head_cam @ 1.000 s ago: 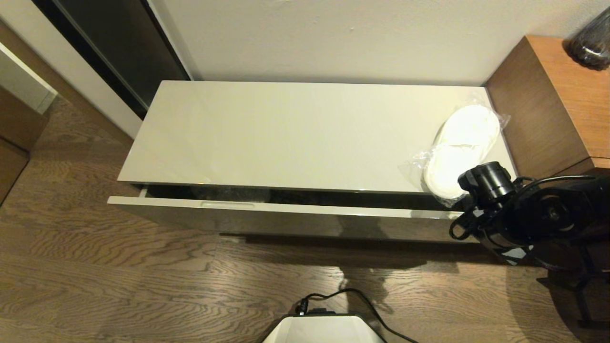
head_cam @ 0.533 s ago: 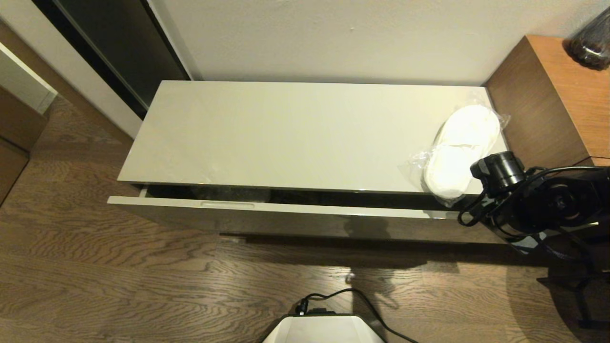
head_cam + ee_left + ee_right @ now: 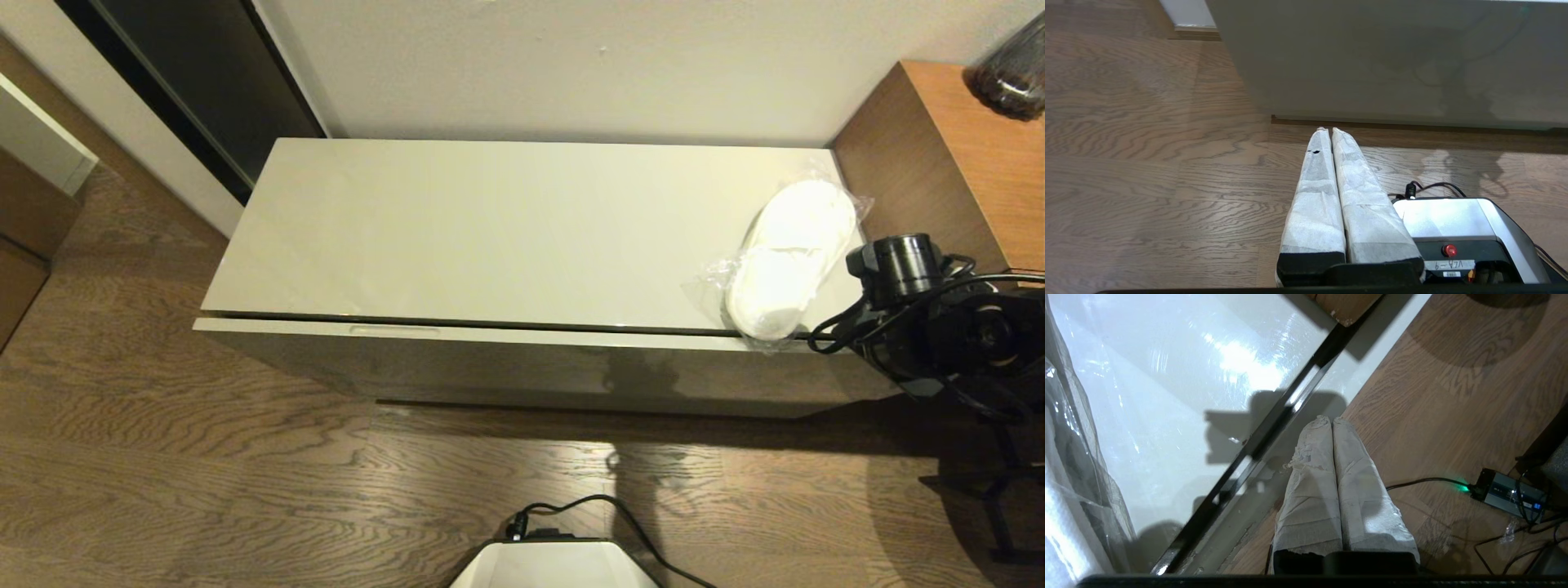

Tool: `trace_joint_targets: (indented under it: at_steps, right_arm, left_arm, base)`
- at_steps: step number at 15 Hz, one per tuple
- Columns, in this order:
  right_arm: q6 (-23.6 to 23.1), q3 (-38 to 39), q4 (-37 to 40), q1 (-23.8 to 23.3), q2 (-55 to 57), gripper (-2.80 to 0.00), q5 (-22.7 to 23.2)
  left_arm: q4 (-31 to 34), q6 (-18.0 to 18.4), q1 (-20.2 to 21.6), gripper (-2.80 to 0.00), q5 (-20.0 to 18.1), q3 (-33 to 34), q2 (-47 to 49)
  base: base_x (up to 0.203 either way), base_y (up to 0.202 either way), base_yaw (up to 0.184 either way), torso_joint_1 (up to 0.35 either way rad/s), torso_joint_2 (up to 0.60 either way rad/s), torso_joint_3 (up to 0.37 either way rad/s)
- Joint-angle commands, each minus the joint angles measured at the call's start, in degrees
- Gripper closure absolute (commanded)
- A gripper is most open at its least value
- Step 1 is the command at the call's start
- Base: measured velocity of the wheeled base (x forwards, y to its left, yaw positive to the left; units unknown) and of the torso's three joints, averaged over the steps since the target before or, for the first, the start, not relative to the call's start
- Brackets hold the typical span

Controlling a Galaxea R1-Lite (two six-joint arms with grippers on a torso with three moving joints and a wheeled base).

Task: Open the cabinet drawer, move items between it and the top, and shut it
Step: Close the drawer

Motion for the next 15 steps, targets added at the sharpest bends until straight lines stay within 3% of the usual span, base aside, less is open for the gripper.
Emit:
trace_joint_targets:
  at_steps: [1, 8, 12, 15]
  right_arm:
    - [0.25, -0.06, 0.11, 0.04, -0.08, 0.00, 0.02]
    - [0.46, -0.39, -0.15, 0.04, 0.24, 0.00, 0.39]
    - [0.02, -0.11, 0.62, 0.02, -1.54, 0.00, 3.96]
    - [-5.11, -0.92, 2.42, 0.04, -8.63, 0.00, 5.52]
  left_arm:
    - [-0.02, -0.04, 0.06, 0.00, 0.00, -0.01, 0.07]
    - [-0.02, -0.04, -0.02, 0.00, 0.00, -0.01, 0.07]
    - [-0.02, -0.04, -0.02, 0.00, 0.00, -0.01, 0.07]
    - [-0.02, -0.04, 0.07, 0.00, 0.00, -0.01, 0.07]
  base:
    - [0.000, 0.000, 0.000, 0.000, 0.00, 0.000]
    - [0.000, 0.000, 0.000, 0.000, 0.00, 0.000]
    - [0.000, 0.000, 0.000, 0.000, 0.00, 0.000]
    - [0.000, 0.000, 0.000, 0.000, 0.00, 0.000]
